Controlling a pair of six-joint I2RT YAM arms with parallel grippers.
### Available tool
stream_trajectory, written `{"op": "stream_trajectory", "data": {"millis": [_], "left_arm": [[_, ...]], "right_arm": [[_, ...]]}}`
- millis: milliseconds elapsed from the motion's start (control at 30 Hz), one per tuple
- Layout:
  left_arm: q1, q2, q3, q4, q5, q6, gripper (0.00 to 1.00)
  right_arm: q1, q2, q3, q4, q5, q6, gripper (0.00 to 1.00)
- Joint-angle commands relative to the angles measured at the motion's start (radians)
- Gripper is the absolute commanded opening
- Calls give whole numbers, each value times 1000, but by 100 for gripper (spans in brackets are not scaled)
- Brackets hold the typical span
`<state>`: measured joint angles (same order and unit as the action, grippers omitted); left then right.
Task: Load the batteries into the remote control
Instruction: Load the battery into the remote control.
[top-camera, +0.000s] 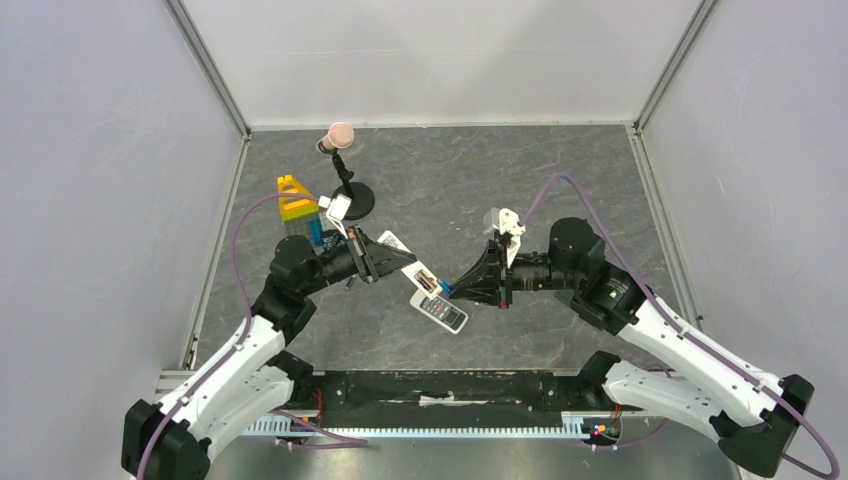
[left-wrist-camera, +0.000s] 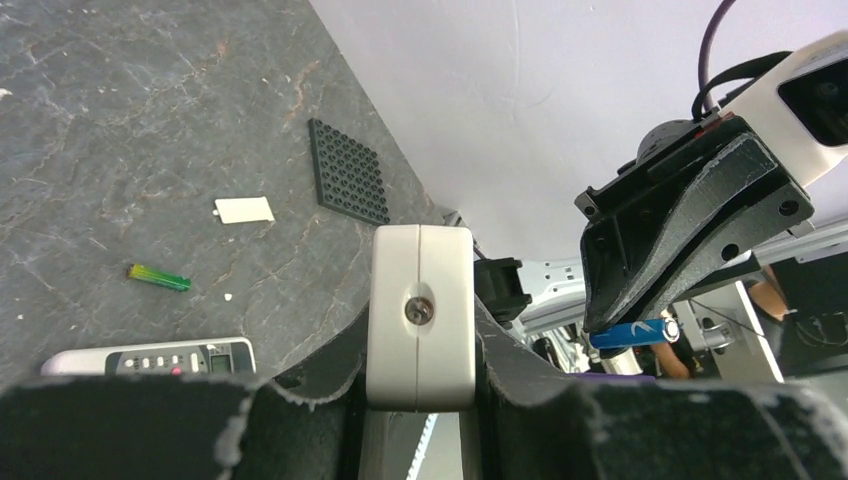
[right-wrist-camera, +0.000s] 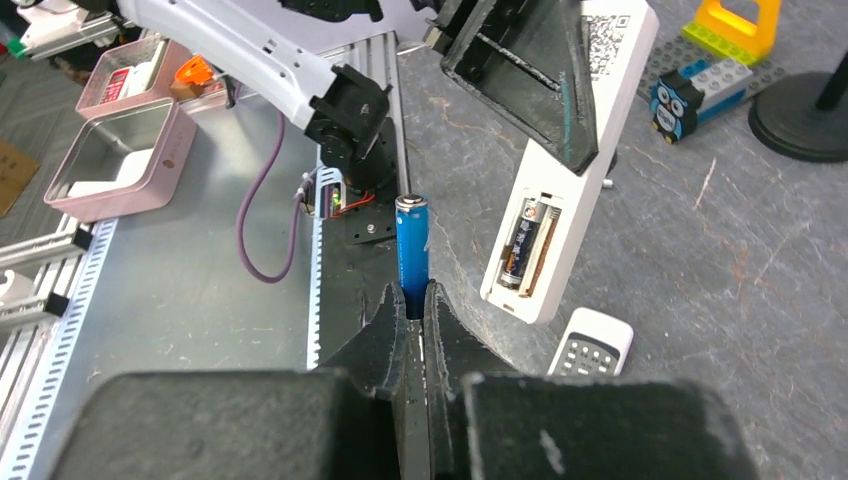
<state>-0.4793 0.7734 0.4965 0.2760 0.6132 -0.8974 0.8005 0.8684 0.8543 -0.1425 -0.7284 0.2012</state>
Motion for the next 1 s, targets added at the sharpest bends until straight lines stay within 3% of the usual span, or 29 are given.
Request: {"op": "stream_trajectory", "data": {"millis": [0, 167, 500, 800, 967], "left_arm": [[-1, 45, -62, 235, 33, -148, 2], [-2, 97, -114, 390, 37, -246, 2], [-1, 102, -106, 375, 33, -234, 2], [-1, 101, -98, 364, 34, -226, 2], [-1, 101, -97, 358, 32, -224, 2]], "right_arm": [[11, 2, 47, -23, 99, 39, 0], [27, -34, 21, -6, 0, -25, 0], [48, -113, -16, 48, -277, -121, 0], [52, -126, -9, 43, -328, -152, 0], [52, -124, -11, 35, -275, -143, 0]]}}
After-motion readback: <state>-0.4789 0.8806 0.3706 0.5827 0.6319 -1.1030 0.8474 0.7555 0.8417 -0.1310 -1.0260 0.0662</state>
